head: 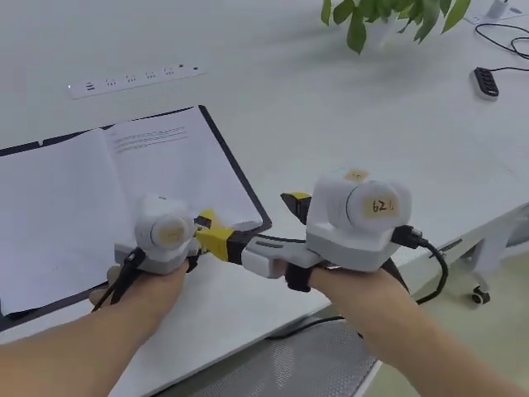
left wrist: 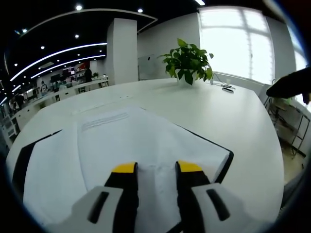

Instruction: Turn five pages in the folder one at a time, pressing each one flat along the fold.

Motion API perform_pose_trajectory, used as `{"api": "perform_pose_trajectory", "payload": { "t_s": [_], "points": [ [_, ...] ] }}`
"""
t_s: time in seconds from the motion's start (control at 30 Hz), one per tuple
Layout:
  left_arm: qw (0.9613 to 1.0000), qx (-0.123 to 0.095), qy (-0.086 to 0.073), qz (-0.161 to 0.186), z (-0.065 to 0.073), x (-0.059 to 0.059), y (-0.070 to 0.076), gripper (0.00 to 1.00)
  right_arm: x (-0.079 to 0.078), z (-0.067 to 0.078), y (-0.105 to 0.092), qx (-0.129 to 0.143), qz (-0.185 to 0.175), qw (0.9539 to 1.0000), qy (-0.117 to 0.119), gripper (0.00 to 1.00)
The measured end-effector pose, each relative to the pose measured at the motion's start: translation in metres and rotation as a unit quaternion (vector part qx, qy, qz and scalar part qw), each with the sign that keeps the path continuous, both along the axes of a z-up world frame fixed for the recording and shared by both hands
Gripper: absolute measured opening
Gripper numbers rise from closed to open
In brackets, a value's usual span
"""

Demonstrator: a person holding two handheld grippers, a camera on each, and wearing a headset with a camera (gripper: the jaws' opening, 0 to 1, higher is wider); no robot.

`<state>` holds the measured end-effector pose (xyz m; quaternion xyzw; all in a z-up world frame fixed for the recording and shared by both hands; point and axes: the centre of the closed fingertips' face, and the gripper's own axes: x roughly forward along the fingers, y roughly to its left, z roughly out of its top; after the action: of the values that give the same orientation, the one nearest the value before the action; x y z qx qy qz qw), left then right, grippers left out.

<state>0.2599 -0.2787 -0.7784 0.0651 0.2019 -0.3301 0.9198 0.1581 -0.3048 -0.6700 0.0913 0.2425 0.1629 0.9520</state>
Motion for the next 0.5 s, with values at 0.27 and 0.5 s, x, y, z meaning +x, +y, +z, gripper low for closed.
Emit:
{"api": "perform_pose_trajectory", "payload": {
  "t_s": [0.27,0.5],
  "points": [
    [1.0,-0.002,0.006,0.006,0.0,0.003,0.006,0.16,0.015,-0.021,-0.002,0.005,0.001,0.9997,0.024,0.82],
    [0.9999,-0.007,0.009,0.01,-0.001,0.003,0.006,0.16,0.026,-0.046,-0.003,0.05,-0.026,0.9958,0.072,0.7]
  ]
}}
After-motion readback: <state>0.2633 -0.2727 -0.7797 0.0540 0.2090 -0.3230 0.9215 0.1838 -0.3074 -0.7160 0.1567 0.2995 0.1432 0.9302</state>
